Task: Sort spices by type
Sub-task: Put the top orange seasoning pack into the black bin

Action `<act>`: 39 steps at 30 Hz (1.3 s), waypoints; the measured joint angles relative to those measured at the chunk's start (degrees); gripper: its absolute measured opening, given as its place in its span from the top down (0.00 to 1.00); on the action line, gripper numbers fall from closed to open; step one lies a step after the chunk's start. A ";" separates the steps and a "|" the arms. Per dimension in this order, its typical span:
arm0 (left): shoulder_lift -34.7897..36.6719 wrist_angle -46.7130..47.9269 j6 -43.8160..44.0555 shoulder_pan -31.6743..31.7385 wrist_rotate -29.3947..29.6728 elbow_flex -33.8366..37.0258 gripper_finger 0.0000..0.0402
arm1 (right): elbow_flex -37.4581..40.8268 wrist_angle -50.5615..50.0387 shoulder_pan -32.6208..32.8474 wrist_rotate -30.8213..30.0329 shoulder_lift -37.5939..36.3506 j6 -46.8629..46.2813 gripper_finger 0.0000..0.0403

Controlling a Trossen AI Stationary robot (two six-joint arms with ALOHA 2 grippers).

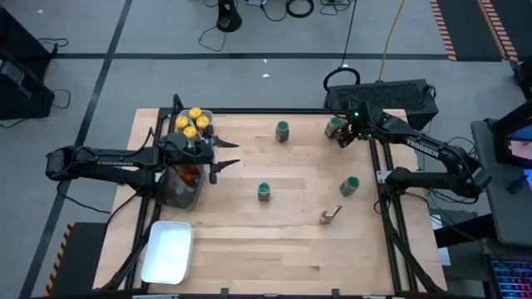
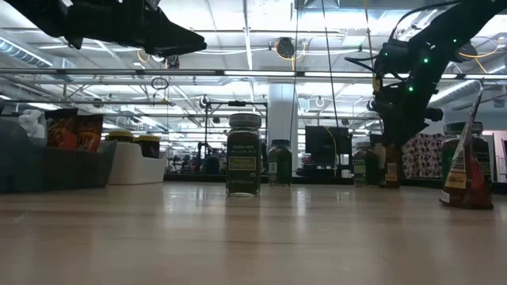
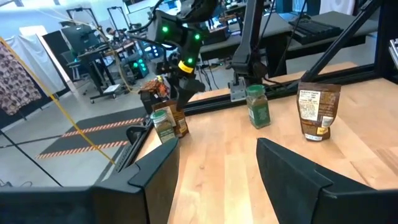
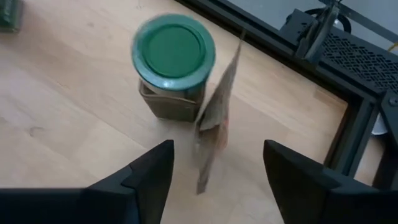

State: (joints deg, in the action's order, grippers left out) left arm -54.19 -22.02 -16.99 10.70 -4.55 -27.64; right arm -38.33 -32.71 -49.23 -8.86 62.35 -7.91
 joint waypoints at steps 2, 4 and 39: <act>0.00 -0.15 0.00 0.00 -0.01 0.00 0.45 | 0.35 -0.04 -0.42 0.00 0.00 0.43 0.47; 0.00 -0.24 0.00 0.02 0.00 0.00 0.45 | 0.53 0.11 -0.81 -0.02 0.00 1.00 0.51; 0.00 0.07 0.11 0.04 0.01 -0.05 0.45 | -7.58 -11.94 2.89 0.20 -7.41 -0.83 1.00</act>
State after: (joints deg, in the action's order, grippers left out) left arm -54.19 -21.96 -16.88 10.74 -4.54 -27.68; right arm -45.91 -44.65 -46.34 -8.66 54.93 -8.74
